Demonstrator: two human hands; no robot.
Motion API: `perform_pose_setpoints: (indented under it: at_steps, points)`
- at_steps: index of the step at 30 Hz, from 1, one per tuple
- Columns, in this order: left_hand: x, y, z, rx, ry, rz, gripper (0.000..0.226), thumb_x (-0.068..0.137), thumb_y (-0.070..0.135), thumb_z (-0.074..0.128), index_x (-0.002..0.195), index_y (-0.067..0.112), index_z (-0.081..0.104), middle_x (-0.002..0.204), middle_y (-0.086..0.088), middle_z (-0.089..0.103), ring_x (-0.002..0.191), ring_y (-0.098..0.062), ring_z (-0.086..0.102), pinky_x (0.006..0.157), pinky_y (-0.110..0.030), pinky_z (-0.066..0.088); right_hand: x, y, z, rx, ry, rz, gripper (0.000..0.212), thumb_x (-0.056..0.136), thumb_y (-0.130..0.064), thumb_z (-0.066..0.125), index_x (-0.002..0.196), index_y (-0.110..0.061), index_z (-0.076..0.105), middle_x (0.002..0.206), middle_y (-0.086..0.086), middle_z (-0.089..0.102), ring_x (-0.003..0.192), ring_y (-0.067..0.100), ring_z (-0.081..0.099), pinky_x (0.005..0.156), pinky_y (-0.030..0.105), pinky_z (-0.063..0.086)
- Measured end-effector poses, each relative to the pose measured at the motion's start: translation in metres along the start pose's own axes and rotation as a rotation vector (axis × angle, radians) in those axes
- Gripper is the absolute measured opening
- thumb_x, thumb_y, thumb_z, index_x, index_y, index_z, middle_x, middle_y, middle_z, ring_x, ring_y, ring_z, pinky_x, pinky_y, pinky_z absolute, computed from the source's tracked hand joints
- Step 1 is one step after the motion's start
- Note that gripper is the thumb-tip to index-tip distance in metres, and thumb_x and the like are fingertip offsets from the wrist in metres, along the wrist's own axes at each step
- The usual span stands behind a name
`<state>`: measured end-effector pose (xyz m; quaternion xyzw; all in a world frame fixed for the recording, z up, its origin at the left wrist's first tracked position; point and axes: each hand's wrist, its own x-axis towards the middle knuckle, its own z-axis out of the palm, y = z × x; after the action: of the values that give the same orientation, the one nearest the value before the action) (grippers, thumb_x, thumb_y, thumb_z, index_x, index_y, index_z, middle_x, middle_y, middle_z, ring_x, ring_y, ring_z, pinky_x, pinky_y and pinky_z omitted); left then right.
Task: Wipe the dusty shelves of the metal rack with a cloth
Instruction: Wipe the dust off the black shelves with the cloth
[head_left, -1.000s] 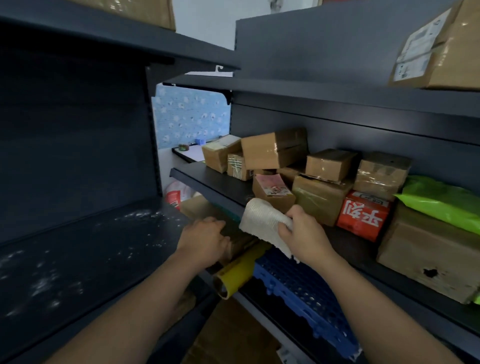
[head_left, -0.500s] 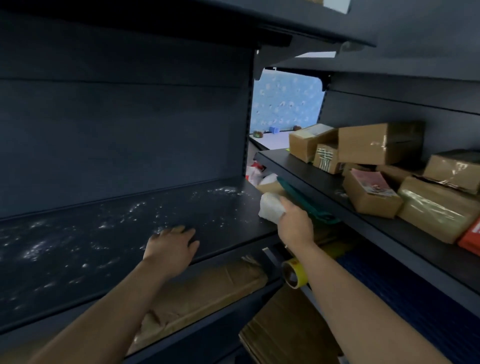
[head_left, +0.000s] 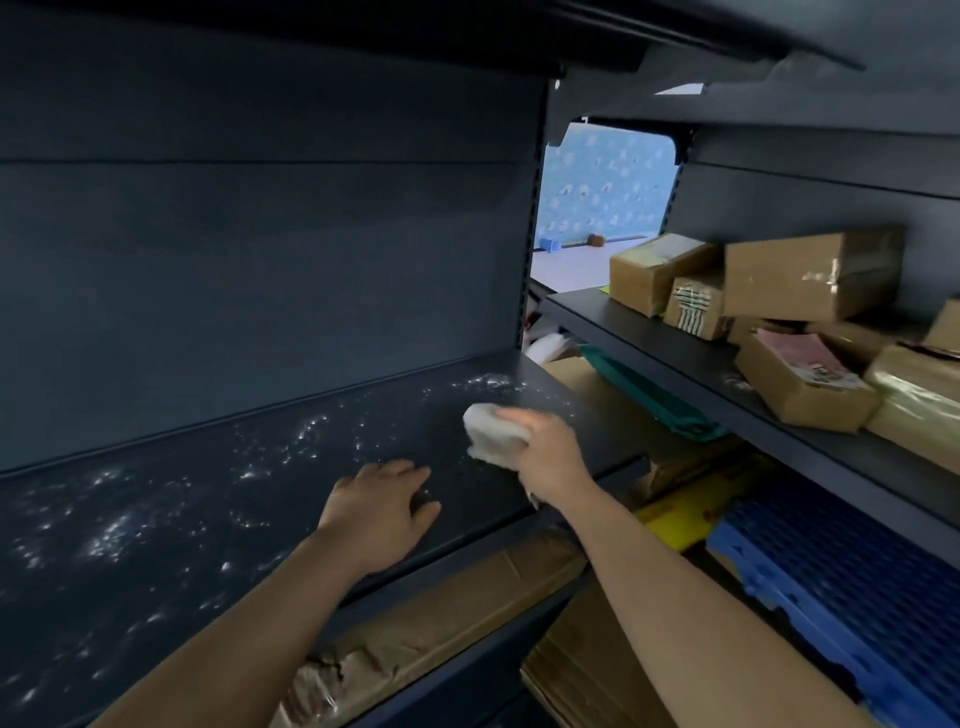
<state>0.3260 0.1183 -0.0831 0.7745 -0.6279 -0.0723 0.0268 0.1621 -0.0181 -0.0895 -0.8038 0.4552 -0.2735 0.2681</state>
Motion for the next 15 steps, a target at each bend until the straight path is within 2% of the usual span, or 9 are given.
perform_pose_setpoints:
  at_steps: [1, 2, 4, 5, 8, 10, 12, 15]
  points:
    - [0.003, -0.006, -0.004, 0.004, -0.003, -0.01, 0.062, 0.095, 0.057, 0.031, 0.149, 0.029, 0.025, 0.156, 0.008, 0.025, 0.14, -0.018, 0.028, 0.112, -0.038, 0.03, 0.004, 0.001, -0.009, 0.045, 0.091, 0.045, 0.047, 0.084, 0.004, 0.055, 0.126, -0.017, 0.06, 0.122, 0.008, 0.06, 0.109, 0.019, 0.057, 0.083, 0.011, 0.04]
    - [0.007, -0.012, -0.008, 0.014, -0.002, -0.027, 0.064, 0.094, 0.058, 0.032, 0.15, 0.028, 0.023, 0.157, 0.006, 0.024, 0.14, -0.02, 0.029, 0.112, -0.039, 0.031, 0.008, 0.005, -0.019, 0.006, 0.192, 0.082, 0.045, 0.085, 0.001, 0.057, 0.127, -0.016, 0.058, 0.122, 0.01, 0.058, 0.109, 0.022, 0.057, 0.085, 0.013, 0.042]
    - [0.016, -0.022, -0.015, 0.05, -0.006, -0.065, 0.069, 0.093, 0.061, 0.032, 0.151, 0.025, 0.019, 0.158, 0.002, 0.021, 0.141, -0.023, 0.028, 0.112, -0.041, 0.029, 0.018, 0.025, -0.031, -0.203, 0.289, 0.105, 0.046, 0.084, -0.005, 0.06, 0.128, -0.019, 0.056, 0.12, 0.012, 0.059, 0.11, 0.029, 0.058, 0.093, 0.031, 0.048]
    - [0.02, -0.025, -0.018, 0.07, -0.018, -0.084, 0.072, 0.092, 0.062, 0.032, 0.151, 0.025, 0.017, 0.159, 0.001, 0.02, 0.142, -0.024, 0.026, 0.112, -0.042, 0.027, 0.022, 0.036, -0.033, -0.319, 0.254, 0.124, 0.045, 0.083, -0.008, 0.059, 0.125, -0.023, 0.055, 0.118, 0.011, 0.06, 0.11, 0.032, 0.057, 0.093, 0.039, 0.047]
    - [0.032, -0.033, -0.019, 0.107, -0.085, -0.132, 0.078, 0.089, 0.067, 0.03, 0.152, 0.024, 0.014, 0.16, -0.003, 0.016, 0.144, -0.025, 0.022, 0.114, -0.042, 0.025, 0.025, 0.059, -0.026, -0.487, 0.09, 0.246, 0.038, 0.086, -0.016, 0.05, 0.12, -0.03, 0.046, 0.121, 0.008, 0.052, 0.117, 0.031, 0.049, 0.097, 0.047, 0.039]
    - [0.037, -0.036, -0.017, 0.088, -0.127, -0.156, 0.079, 0.088, 0.07, 0.028, 0.152, 0.026, 0.014, 0.161, -0.004, 0.012, 0.145, -0.025, 0.02, 0.116, -0.043, 0.024, 0.033, 0.064, -0.023, -0.509, 0.091, 0.204, 0.04, 0.086, -0.014, 0.051, 0.125, -0.024, 0.045, 0.125, 0.007, 0.05, 0.116, 0.029, 0.048, 0.1, 0.043, 0.037]
    - [0.039, -0.037, -0.016, 0.067, -0.136, -0.16, 0.079, 0.087, 0.071, 0.028, 0.152, 0.028, 0.014, 0.161, -0.003, 0.011, 0.145, -0.025, 0.019, 0.116, -0.043, 0.025, 0.046, 0.064, -0.023, -0.49, 0.108, 0.172, 0.042, 0.086, -0.012, 0.053, 0.127, -0.018, 0.046, 0.125, 0.01, 0.05, 0.111, 0.029, 0.051, 0.094, 0.038, 0.042]
    - [0.039, -0.038, -0.016, 0.044, -0.117, -0.163, 0.079, 0.086, 0.072, 0.031, 0.151, 0.031, 0.017, 0.161, 0.001, 0.012, 0.145, -0.024, 0.02, 0.114, -0.041, 0.029, 0.072, 0.064, -0.016, -0.451, 0.099, 0.139, 0.047, 0.082, -0.01, 0.056, 0.128, -0.016, 0.047, 0.127, 0.011, 0.05, 0.113, 0.028, 0.05, 0.095, 0.037, 0.044]
